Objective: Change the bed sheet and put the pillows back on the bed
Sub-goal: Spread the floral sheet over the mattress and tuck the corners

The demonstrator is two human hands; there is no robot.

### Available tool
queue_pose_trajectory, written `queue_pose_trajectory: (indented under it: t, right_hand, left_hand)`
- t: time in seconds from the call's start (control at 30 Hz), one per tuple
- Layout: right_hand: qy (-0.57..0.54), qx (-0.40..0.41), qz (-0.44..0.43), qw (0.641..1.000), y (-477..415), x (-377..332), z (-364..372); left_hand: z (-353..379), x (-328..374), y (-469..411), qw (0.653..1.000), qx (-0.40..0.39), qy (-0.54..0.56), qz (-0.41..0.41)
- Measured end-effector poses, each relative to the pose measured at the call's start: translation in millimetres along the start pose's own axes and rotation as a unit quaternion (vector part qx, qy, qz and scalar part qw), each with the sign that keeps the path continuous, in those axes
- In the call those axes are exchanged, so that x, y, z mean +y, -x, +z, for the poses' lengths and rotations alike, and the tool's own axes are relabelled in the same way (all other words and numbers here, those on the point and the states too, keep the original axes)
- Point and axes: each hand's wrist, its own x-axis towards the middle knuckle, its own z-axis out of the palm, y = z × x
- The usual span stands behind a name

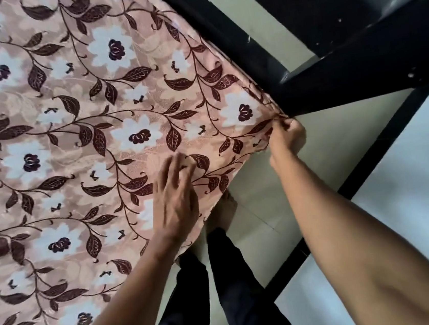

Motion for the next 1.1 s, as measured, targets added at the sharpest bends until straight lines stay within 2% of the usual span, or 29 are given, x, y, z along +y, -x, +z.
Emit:
queue_pose_trajectory:
  t: [0.07,0.17,0.27,0.33,0.43,0.47,0.57,0.63,0.67,0.7,0.73,0.77,0.8,0.83,0.87,0.93,1.03,1.1]
  right_hand:
    - [-0.022,0.011,0.049,0.999,1.6,6.6,5.5]
    - [-0.057,-0.078,0.1,0.99,10.6,20.3,-4.3]
    - [0.072,-0.242,0.051,0.966,31.2,42.5,-16.9]
    - [0.146,-0.307,0.034,0.94,37.3,56.5,-15.9]
    - [0.183,-0.269,0.012,0.946,37.5,56.8,-9.8]
    - [0.161,-0.248,0.018,0.955,31.8,56.3,-5.1]
    - [0.041,-0.204,0.059,0.976,19.1,43.9,9.9]
    - [0.035,-0.193,0.061,0.979,12.9,44.8,17.7]
    - [0.048,-0.203,0.07,0.976,6.1,53.9,20.5]
    - [0.066,-0.201,0.072,0.975,3.0,61.3,18.2]
    - [0.104,-0.193,0.071,0.973,4.1,68.2,12.7]
    - [0.124,-0.193,0.075,0.971,7.3,72.7,6.6]
    - [0.132,-0.201,0.078,0.967,10.6,78.1,5.2]
    - [0.125,-0.212,0.086,0.966,12.0,83.7,0.6]
    - [0.124,-0.211,0.08,0.966,8.6,89.6,0.4]
    - [0.14,-0.198,0.067,0.968,-0.1,88.5,1.9]
    - [0.175,-0.21,0.008,0.962,-15.6,86.0,12.4]
    - [0.154,-0.23,0.004,0.961,-17.7,91.1,12.4]
  left_hand:
    - [6.0,7.0,23.1,1.0,-0.025,0.003,0.009]
    - [14.5,18.0,57.0,0.997,-0.075,0.004,0.034]
    - [18.6,28.5,76.5,0.992,-0.113,-0.007,0.055]
    - [26.0,32.0,89.2,0.987,-0.143,-0.004,0.07]
    - [37.9,35.2,105.8,0.977,-0.206,0.022,0.046]
    - [42.8,35.5,111.4,0.974,-0.223,0.023,0.023]
    - [62.5,31.8,121.8,0.966,-0.247,0.035,-0.067]
    - [78.6,30.6,129.0,0.952,-0.242,0.09,-0.162]
    - [85.6,29.4,129.4,0.932,-0.221,0.147,-0.246]
    - [90.6,28.1,127.2,0.884,-0.19,0.226,-0.361]
    - [90.7,31.3,124.6,0.8,-0.152,0.329,-0.479]
    - [91.3,35.2,120.9,0.694,-0.109,0.43,-0.567]
    - [94.7,36.6,118.5,0.598,-0.074,0.502,-0.62]
    - [98.8,40.6,115.9,0.547,-0.069,0.536,-0.639]
    - [102.0,45.3,112.8,0.534,-0.082,0.548,-0.638]
    - [105.9,56.4,101.9,0.549,-0.114,0.549,-0.621]
    - [121.1,64.6,83.6,0.599,-0.139,0.519,-0.594]
    - [131.3,68.4,75.6,0.642,-0.124,0.487,-0.579]
